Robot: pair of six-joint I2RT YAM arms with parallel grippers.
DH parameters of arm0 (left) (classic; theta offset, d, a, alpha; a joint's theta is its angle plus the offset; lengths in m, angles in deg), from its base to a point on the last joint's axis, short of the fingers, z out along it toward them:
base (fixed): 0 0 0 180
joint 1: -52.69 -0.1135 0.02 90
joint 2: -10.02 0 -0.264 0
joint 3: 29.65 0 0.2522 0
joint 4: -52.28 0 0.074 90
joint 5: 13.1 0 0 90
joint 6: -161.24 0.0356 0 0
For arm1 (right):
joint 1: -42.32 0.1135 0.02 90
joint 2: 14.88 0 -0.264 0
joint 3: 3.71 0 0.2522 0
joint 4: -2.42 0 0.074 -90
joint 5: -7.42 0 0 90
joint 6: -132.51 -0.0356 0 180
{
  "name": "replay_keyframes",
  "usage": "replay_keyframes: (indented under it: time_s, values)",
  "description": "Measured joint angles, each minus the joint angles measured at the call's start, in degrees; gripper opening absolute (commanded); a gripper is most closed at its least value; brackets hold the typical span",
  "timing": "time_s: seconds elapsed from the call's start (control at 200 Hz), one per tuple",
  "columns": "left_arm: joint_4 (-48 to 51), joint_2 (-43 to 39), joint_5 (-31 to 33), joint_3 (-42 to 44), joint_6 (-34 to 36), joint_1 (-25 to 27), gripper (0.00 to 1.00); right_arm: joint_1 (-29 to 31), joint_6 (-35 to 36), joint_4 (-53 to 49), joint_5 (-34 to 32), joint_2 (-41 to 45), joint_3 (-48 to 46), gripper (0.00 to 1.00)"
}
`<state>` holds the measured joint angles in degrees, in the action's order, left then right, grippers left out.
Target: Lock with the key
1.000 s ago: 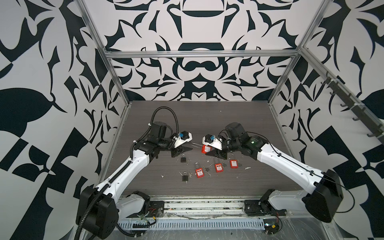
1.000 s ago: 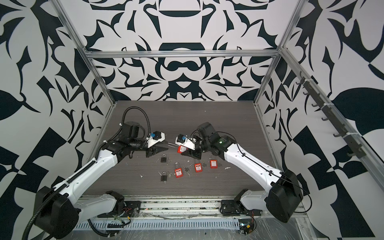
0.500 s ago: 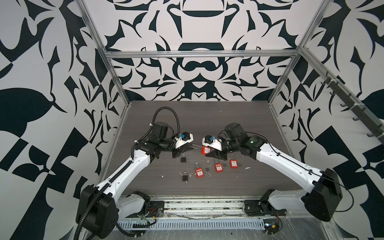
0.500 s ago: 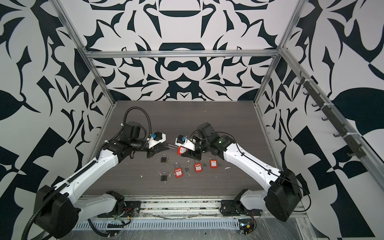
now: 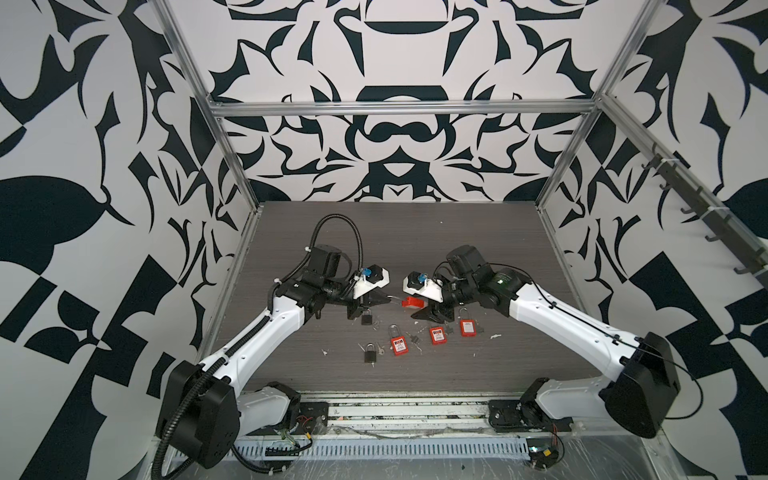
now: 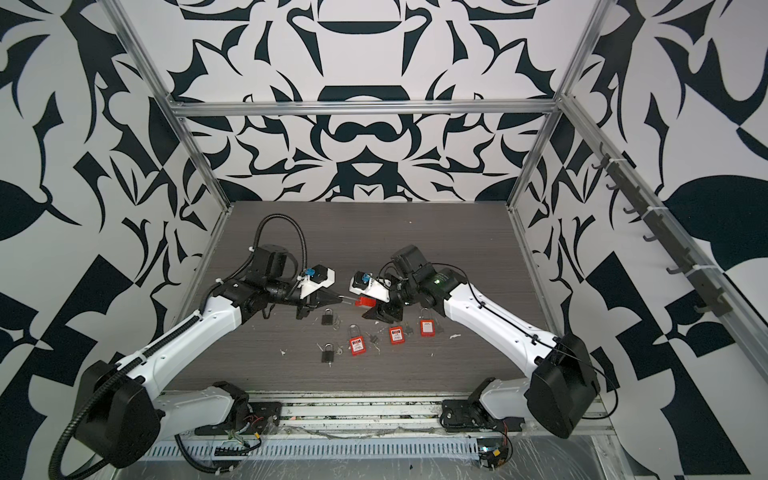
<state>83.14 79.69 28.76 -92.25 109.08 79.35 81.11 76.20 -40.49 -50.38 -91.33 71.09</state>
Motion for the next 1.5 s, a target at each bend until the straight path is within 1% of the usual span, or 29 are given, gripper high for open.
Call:
replay_keyframes:
  time_s: [0.14, 0.435, 0.625, 0.74, 0.94, 1.22, 1.5]
  values:
    - [-1.5, -0.3, -1.5, 0.1, -1.7, 0.1, 0.00, 0.0, -0.5, -4.5, 0.0, -0.5, 2.9, 0.70]
    - [-2.9, -0.8, -2.4, 0.5, -3.1, 2.7, 0.00, 0.0, 1.7, -8.7, -2.5, -0.9, 3.2, 0.54]
    - [-3.2, -1.2, -2.3, 0.5, -3.3, 4.0, 0.00, 0.0, 3.9, -10.7, -2.1, -1.5, 4.2, 0.34]
    - [-3.2, -1.2, -2.0, 0.6, -3.4, 4.4, 0.00, 0.0, 4.5, -12.2, -1.0, -1.9, 5.1, 0.26]
    - [-4.0, -0.6, -0.5, 0.6, -4.0, 6.7, 0.00, 0.0, 5.6, -14.8, -0.3, -2.0, 5.3, 0.22]
    - [-7.9, 0.6, 2.1, 1.7, -6.1, 9.2, 0.00, -0.6, 5.6, -17.0, -0.2, -2.0, 5.0, 0.22]
    - [-16.5, 0.7, 5.2, 6.3, -8.9, 10.9, 0.00, -1.3, 3.8, -17.8, 0.7, -2.8, 4.0, 0.22]
